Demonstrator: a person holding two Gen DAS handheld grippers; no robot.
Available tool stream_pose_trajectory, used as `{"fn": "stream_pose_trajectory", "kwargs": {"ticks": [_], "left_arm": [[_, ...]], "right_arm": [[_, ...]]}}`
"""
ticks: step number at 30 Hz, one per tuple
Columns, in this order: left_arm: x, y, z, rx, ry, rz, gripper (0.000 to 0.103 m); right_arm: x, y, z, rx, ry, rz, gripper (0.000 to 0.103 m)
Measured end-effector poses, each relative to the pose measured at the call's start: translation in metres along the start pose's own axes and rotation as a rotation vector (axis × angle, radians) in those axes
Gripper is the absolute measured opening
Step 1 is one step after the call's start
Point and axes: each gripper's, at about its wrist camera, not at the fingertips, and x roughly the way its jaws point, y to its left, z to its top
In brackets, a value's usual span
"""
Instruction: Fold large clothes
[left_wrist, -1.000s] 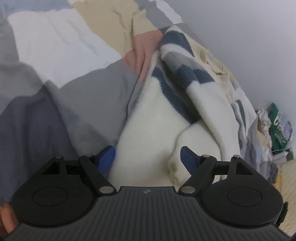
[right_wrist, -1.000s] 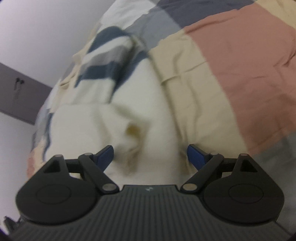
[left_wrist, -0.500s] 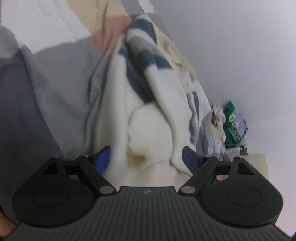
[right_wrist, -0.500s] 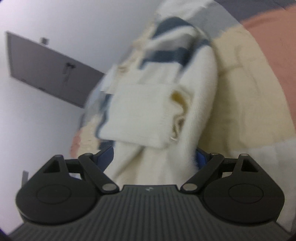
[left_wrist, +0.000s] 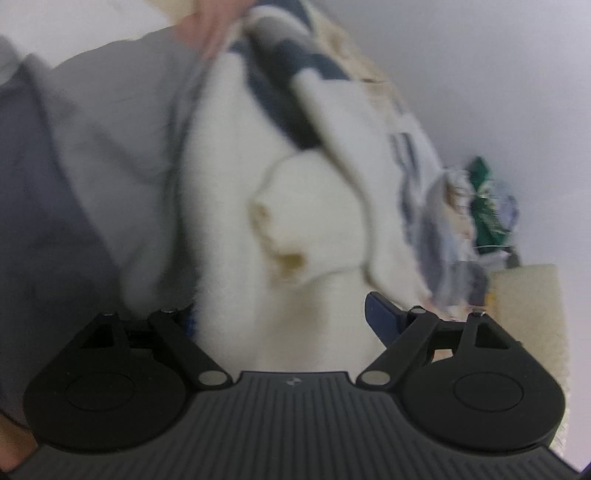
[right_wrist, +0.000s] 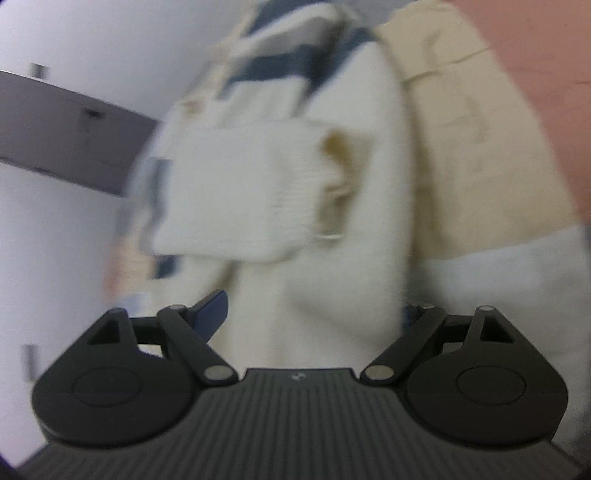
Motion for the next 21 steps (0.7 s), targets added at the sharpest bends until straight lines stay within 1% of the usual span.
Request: {"fn": "stream_pose_trajectory", "kwargs": {"ticks": [2,4,5,7,9,10,11,13,14,15,16,17,18,19,20,21], "left_arm": [[0.000,-0.001,-0.003,0.022,-0.002,-0.025,0.087],[0.002,-0.002,-0.005,0.035,0.009,-0.008,0.087],[0.005,-0.001,-0.006,0.035,0.021,0.009,0.087],[0.015,0.005,-0.007,0.012,0.063,0.051,0.086],[0.026,0.012,-0.008,-0.028,0.105,0.087,0.086],[0.029,0.013,-0.009,-0.037,0.114,0.093,0.086],[0.032,0.012,-0.008,-0.036,0.115,0.095,0.086],[0.033,0.010,-0.010,-0.022,0.115,0.099,0.086],[0.033,0.009,-0.010,-0.018,0.111,0.100,0.085],[0.032,0.009,-0.012,-0.018,0.106,0.101,0.083],[0.031,0.008,-0.013,-0.018,0.102,0.098,0.077],[0.032,0.008,-0.014,-0.018,0.096,0.089,0.073],[0.031,0.006,-0.015,-0.007,0.091,0.080,0.064],[0.030,0.004,-0.017,0.016,0.085,0.092,0.057],[0.029,0.003,-0.020,0.023,0.068,0.113,0.051],[0.025,0.006,-0.022,0.016,0.053,0.126,0.039]], "right_arm": [[-0.007,0.005,-0.002,-0.028,-0.032,0.046,0.089],[-0.008,0.007,-0.004,-0.046,-0.031,0.057,0.089],[-0.006,0.007,-0.005,-0.050,-0.018,0.039,0.089],[0.003,0.004,-0.005,-0.033,0.027,-0.031,0.088],[0.011,-0.003,-0.003,0.008,0.058,-0.100,0.078],[0.013,-0.005,-0.002,0.020,0.060,-0.118,0.076],[0.014,-0.006,-0.002,0.025,0.060,-0.131,0.074],[0.015,-0.004,-0.005,0.005,0.063,-0.154,0.073],[0.015,0.000,-0.007,-0.017,0.064,-0.169,0.069],[0.016,0.003,-0.009,-0.039,0.067,-0.175,0.063],[0.017,0.005,-0.010,-0.050,0.074,-0.168,0.058],[0.016,0.006,-0.012,-0.051,0.079,-0.160,0.050],[0.017,0.005,-0.014,-0.037,0.065,-0.169,0.040],[0.015,0.004,-0.017,-0.015,0.042,-0.184,0.037],[0.014,0.006,-0.022,-0.003,0.023,-0.194,0.034],[0.010,0.010,-0.026,-0.022,0.002,-0.207,0.029]]}}
